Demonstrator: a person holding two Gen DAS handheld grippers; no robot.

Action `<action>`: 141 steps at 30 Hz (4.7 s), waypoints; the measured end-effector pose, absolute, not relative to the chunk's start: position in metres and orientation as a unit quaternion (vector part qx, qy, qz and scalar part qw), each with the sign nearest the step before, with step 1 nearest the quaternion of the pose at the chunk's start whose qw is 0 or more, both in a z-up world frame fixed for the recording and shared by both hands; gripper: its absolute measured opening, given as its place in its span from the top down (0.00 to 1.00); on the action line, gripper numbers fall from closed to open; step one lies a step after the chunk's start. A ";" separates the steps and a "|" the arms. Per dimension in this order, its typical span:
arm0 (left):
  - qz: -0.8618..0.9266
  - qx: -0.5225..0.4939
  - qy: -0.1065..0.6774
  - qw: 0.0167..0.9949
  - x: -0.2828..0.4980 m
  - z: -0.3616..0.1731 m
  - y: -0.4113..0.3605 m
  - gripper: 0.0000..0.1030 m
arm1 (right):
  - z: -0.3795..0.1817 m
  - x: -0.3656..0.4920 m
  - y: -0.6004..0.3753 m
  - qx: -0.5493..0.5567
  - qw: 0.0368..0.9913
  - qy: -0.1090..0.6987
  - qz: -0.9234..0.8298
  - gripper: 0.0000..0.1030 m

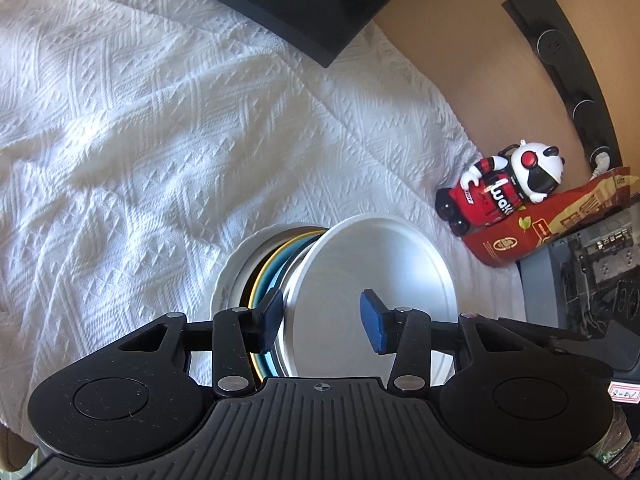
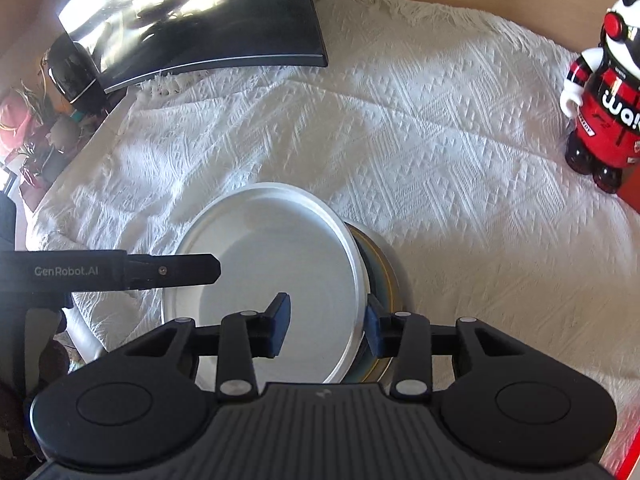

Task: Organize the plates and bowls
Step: 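Lower the stack into the steel bowl with both tools and release, then move both tools to the white-and-red rectangular tray rim, then close both tools on the tray rim and lift it, then carry the white-and-red tray onto the bowl stack with both tools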

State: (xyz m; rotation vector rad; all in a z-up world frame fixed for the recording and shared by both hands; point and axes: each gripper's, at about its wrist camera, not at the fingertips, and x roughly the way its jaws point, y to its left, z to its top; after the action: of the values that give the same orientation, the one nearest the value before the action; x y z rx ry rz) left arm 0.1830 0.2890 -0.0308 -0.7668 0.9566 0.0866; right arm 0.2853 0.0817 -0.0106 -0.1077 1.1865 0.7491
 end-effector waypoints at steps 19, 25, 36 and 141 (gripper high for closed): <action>0.048 -0.329 0.453 0.827 0.197 -0.027 0.287 0.54 | -0.015 0.292 0.085 -0.042 0.763 0.553 0.333 0.62; 0.045 -0.331 0.456 0.825 0.197 -0.029 0.289 0.55 | -0.013 0.289 0.085 -0.042 0.766 0.548 0.333 0.62; 0.053 -0.294 0.443 0.845 0.189 -0.007 0.298 0.57 | -0.009 0.282 0.076 -0.018 0.777 0.538 0.326 0.62; -0.085 -0.173 0.415 0.889 0.184 0.070 0.197 0.69 | 0.055 0.202 -0.040 0.092 0.880 0.367 0.285 0.76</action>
State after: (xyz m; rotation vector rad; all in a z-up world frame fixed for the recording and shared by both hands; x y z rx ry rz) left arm 0.1843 0.1974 0.0696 -0.3604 0.8611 -0.1773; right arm 0.2018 -0.0402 0.0550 0.1907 0.7654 0.5948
